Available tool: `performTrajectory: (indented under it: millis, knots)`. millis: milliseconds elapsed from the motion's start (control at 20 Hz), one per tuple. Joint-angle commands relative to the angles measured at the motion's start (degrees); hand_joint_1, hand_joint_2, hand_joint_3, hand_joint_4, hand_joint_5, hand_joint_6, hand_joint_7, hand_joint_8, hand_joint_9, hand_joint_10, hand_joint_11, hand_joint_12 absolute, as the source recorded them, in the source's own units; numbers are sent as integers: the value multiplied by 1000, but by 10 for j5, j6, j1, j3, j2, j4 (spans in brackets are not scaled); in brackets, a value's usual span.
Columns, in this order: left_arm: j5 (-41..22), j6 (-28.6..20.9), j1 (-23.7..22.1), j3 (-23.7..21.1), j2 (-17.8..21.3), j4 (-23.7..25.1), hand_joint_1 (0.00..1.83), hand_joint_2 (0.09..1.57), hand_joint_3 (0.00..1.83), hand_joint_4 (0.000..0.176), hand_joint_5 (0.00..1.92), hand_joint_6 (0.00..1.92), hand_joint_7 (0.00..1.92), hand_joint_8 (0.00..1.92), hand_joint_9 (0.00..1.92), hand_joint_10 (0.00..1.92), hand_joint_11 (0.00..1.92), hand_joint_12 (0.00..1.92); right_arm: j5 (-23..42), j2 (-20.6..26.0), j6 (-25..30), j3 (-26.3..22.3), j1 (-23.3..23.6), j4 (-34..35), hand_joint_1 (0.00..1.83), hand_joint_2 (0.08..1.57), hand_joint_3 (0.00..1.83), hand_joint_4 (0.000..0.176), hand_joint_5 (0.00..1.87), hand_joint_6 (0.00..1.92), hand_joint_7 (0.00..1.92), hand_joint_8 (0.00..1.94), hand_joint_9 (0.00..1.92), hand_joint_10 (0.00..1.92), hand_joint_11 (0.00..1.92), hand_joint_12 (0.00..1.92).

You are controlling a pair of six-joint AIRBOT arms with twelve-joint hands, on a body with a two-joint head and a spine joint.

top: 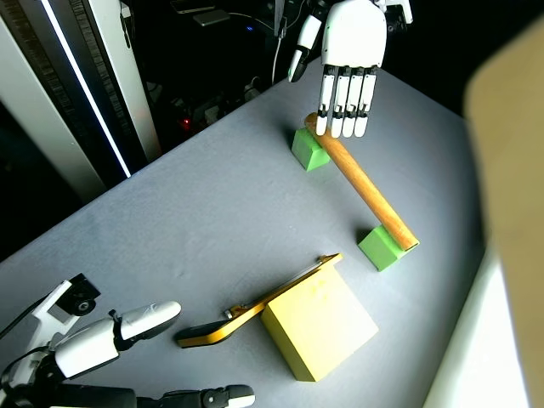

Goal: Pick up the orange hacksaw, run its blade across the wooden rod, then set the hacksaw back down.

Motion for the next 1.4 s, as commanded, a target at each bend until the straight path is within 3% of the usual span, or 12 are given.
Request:
performTrajectory:
  millis: [0,350,500,1200,1350]
  knots:
    - [2,-1,-1,3,0,-15,0,1304,2,0,83,5,55,11,38,14,17,8,61,-1,4,2,9,27,732,1091,4,0,228,10,204,4,194,2,0,773]
    - [2,-1,23,21,-22,-15,42,1300,0,0,83,5,62,7,35,4,12,6,38,-29,-33,15,20,23,707,1087,1,0,223,5,229,4,259,10,0,930]
    - [1,-1,37,28,-27,-15,33,1304,1,0,58,2,46,3,27,3,3,3,23,-37,17,51,44,-75,712,1093,0,0,197,0,200,0,231,1,0,901]
    - [-7,-1,36,29,-32,-15,62,1298,0,0,90,5,64,5,37,4,7,14,-18,-59,49,71,76,-167,744,1084,1,0,248,2,275,6,303,8,0,988]
    - [-7,-1,35,28,-32,-15,86,1298,0,0,99,6,79,7,61,10,22,23,-20,-71,72,90,81,-218,740,1079,0,0,287,14,276,3,302,5,0,981]
